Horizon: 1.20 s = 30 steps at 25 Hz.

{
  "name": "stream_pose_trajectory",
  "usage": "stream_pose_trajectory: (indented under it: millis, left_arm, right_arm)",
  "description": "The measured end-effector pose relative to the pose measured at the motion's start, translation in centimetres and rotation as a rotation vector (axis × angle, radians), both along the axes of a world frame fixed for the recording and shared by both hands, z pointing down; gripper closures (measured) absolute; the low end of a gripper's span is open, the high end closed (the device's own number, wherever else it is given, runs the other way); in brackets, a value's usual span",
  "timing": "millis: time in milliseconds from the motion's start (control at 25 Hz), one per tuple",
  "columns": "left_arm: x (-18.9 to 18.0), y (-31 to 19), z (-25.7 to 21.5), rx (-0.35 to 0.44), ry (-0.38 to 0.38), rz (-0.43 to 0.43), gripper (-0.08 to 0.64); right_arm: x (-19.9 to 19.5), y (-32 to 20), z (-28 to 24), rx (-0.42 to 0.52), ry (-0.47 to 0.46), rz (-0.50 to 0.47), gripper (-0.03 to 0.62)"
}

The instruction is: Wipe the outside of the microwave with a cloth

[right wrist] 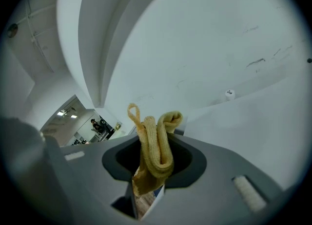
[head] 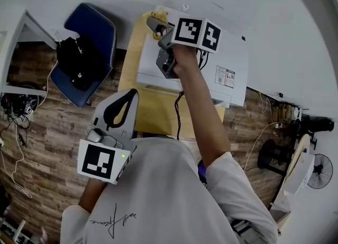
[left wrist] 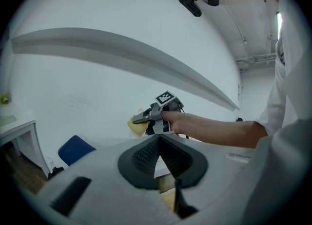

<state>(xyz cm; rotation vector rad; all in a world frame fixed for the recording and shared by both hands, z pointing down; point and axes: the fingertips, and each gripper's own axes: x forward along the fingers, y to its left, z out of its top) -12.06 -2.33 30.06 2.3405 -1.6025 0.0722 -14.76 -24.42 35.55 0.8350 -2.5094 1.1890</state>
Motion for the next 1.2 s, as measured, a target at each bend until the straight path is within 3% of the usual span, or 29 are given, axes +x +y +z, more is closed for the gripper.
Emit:
stream_pose_trajectory:
  millis: [240, 520, 680, 1200]
  left_arm:
    - [2.4, -0.2, -0.3, 0.012, -0.001, 0.047, 0.568]
    - [6.1, -0.5, -0.7, 0.024, 0.012, 0.119, 0.568]
    - [7.6, -1.3, -0.6, 0.027, -0.018, 0.175, 0.568]
    - [13.1, -3.4, -1.3, 0.045, 0.019, 0.260, 0.568]
  right_arm:
    - [4.9, -0.9, -1.5, 0.028, -0.005, 0.065, 0.472]
    - [13.2, -1.5, -2.0, 0.036, -0.003, 0.190, 0.472]
    - [18.1, -2.5, -1.9, 0.041, 0.019, 0.261, 0.471]
    - [33.1, -3.2, -0.9, 0.043, 0.122, 0.459, 0.471]
